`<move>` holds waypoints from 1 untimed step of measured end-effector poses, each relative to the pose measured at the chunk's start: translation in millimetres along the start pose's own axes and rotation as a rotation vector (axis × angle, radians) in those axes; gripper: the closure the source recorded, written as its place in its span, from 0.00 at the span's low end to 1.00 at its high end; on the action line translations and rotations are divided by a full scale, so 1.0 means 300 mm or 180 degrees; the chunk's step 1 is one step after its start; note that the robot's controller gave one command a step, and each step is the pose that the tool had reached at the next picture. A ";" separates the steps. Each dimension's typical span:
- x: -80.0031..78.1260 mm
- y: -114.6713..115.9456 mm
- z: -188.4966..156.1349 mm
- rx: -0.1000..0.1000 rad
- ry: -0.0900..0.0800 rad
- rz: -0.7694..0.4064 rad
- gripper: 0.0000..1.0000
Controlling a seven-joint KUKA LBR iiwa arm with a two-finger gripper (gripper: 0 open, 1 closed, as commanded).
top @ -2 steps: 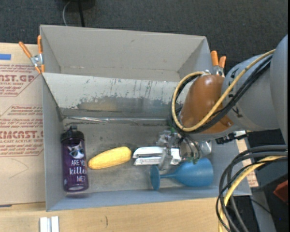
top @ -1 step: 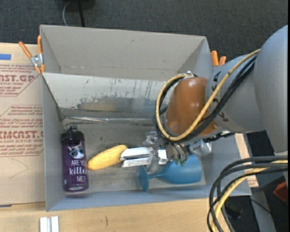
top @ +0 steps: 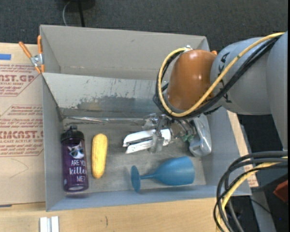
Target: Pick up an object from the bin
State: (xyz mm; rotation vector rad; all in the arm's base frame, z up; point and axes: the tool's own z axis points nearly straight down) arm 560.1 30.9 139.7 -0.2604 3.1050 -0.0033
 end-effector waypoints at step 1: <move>0.000 0.000 0.000 0.0000 0.0000 0.0001 1.00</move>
Offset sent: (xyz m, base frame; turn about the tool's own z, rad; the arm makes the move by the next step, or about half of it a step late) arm 0.0270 0.0599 -0.0677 0.0697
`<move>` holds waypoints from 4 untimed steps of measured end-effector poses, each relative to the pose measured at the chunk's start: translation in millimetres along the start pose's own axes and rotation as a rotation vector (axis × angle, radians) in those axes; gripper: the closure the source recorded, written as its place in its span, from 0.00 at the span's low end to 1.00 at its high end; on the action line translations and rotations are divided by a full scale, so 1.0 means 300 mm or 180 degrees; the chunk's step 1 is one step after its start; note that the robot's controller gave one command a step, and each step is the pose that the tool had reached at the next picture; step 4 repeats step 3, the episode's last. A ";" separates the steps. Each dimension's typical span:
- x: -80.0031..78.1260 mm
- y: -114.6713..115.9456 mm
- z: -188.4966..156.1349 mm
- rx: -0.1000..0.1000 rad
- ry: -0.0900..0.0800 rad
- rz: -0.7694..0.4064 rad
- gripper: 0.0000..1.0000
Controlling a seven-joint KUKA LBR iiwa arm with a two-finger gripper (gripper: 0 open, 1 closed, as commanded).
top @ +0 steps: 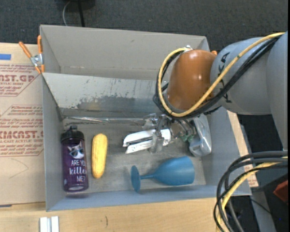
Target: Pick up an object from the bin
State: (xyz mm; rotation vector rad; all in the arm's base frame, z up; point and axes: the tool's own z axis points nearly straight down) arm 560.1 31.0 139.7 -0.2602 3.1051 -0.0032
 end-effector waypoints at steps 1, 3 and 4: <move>-0.081 0.108 0.135 0.0004 -0.0027 0.0158 1.00; -0.136 0.160 -0.472 0.0001 -0.0016 0.0321 1.00; -0.136 0.160 -0.472 0.0001 -0.0016 0.0321 1.00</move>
Offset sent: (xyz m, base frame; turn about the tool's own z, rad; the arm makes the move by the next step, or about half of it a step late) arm 0.0258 -0.0148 -0.0697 -0.0085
